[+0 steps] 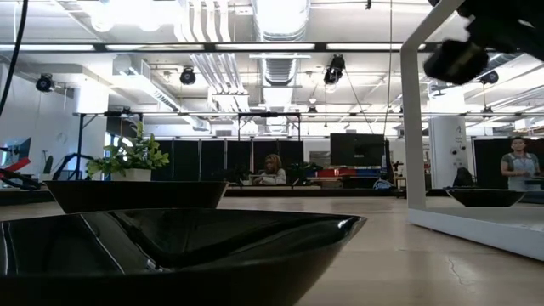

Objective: Pick & Place Mini shaped plates
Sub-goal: Stack the square plate on top of the other square plate on the shelf, then stack the leaf shaped plate on top of the other leaf shaped plate on the shelf

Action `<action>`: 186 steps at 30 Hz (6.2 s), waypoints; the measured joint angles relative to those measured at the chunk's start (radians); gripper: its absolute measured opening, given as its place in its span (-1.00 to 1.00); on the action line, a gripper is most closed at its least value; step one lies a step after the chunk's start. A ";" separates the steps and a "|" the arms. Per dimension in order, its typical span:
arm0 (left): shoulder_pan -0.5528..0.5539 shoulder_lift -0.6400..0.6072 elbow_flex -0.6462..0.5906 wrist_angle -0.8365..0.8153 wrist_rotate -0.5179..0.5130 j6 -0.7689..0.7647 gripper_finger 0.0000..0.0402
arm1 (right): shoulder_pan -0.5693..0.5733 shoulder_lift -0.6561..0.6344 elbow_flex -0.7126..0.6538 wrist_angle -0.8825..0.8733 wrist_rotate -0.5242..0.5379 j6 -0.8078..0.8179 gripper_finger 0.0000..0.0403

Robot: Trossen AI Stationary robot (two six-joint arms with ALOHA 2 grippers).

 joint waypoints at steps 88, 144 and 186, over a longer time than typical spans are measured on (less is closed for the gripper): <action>0.000 0.000 -0.001 0.046 0.171 0.095 -0.69 | 0.106 0.135 -0.167 0.279 0.082 0.194 -0.95; 0.000 0.001 -0.001 0.046 0.172 0.135 -0.69 | 0.106 0.166 -0.170 0.232 0.156 0.256 -0.68; -0.003 0.001 -0.004 0.051 0.170 0.125 -0.69 | 0.112 -0.270 -0.168 0.099 0.538 0.724 -0.73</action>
